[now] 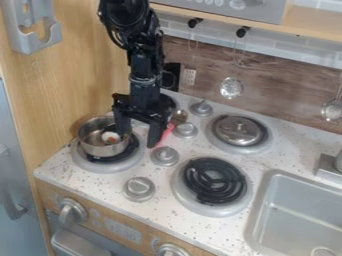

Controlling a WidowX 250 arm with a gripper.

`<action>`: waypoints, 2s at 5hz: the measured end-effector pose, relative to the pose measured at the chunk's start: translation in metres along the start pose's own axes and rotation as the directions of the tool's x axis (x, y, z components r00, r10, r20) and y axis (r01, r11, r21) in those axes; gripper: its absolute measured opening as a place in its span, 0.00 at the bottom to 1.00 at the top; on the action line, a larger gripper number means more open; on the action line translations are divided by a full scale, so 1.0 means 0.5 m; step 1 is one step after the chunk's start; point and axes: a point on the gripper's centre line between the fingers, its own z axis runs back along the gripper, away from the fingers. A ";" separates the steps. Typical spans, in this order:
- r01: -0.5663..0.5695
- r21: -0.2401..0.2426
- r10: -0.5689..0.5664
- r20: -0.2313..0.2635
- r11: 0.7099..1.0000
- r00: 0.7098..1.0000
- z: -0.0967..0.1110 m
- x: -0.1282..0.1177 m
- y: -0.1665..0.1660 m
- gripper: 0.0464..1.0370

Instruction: Took the thing of the pan and put it on the lower right burner

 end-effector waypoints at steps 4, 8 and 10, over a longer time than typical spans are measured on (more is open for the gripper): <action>-0.125 -0.020 0.124 -0.022 0.992 0.992 -0.022 0.034 0.129 0.96; -0.173 0.044 0.176 -0.095 0.984 0.980 -0.089 0.041 0.211 0.96; -0.147 0.032 0.150 -0.102 0.989 0.983 -0.105 0.024 0.190 0.63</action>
